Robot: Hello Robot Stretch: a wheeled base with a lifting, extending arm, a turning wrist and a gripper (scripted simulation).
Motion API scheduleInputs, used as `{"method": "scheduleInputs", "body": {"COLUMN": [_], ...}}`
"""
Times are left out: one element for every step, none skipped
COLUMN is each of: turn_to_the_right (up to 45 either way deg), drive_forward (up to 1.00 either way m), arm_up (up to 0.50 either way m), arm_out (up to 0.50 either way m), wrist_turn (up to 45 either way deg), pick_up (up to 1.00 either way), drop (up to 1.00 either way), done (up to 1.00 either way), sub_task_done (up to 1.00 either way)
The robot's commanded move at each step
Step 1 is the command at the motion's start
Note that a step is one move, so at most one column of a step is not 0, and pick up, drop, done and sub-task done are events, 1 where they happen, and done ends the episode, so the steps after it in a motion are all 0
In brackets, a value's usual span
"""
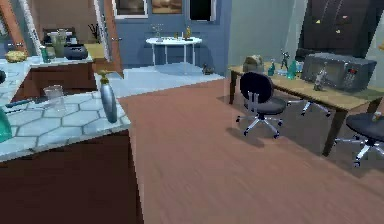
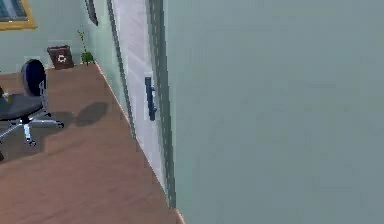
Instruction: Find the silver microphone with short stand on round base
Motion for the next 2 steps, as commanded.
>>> {"method": "scheduleInputs", "body": {"turn_to_the_right": [15.0,0.0], "drive_forward": [0.0,0.3], "arm_up": [0.0,0.0], "arm_out": [0.0,0.0], "wrist_turn": [0.0,0.0], "pick_up": [0.0,0.0], "drop": [0.0,0.0], "done": [0.0,0.0], "sub_task_done": [0.0,0.0]}}
